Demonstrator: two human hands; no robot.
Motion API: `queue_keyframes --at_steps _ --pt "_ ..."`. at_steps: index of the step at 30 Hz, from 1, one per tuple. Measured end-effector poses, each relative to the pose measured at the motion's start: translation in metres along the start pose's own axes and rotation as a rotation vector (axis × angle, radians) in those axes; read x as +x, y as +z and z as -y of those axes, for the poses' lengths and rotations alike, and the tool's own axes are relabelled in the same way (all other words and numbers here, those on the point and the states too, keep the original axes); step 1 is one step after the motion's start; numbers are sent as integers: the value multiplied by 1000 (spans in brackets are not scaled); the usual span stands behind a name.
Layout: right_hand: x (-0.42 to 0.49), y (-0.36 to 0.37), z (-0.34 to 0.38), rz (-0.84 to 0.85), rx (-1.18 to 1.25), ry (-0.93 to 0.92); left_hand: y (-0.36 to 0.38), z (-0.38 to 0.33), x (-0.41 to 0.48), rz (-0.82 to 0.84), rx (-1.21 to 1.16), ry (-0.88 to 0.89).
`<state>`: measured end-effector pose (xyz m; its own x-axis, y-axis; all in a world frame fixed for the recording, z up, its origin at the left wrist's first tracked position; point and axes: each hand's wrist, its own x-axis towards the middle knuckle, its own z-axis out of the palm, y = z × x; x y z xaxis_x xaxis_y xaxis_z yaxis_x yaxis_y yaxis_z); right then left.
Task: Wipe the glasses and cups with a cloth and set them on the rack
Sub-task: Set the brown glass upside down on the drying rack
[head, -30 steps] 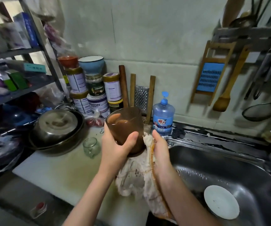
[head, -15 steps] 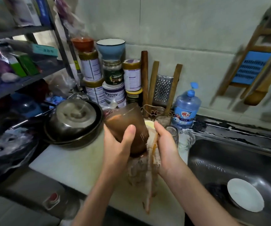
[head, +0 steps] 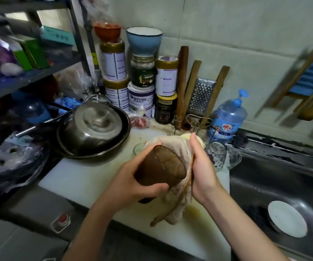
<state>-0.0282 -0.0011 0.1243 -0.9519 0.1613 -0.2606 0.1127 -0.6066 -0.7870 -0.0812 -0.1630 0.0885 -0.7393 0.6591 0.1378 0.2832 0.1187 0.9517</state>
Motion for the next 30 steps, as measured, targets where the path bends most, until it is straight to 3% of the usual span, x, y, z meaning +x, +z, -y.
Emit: queue_keyframes --at_steps 3,7,10,13,17,22,27,29,30 --pt "8 -4 -12 -58 -112 -69 -6 12 0 36 216 -27" --pt "13 -10 -28 -71 -407 -160 -5 34 3 -39 694 -52" --pt "15 -13 -37 -96 -426 -176 -8 47 3 -76 719 -158" --pt "25 -27 -48 -189 -492 -212 -14 54 1 -107 547 -308" --pt "41 -60 -79 -221 -718 -132 -15 62 0 -206 16 -434" --pt "47 -86 -106 -117 -1255 2 -16 75 5 -250 -459 -554" --pt "36 -84 -89 -94 -1976 159 -12 79 14 -270 -693 -641" --pt "32 -76 -70 -122 -2133 181 -9 81 19 -281 -775 -642" --pt "30 -74 -62 -133 -2087 114 -8 79 21 -286 -814 -637"
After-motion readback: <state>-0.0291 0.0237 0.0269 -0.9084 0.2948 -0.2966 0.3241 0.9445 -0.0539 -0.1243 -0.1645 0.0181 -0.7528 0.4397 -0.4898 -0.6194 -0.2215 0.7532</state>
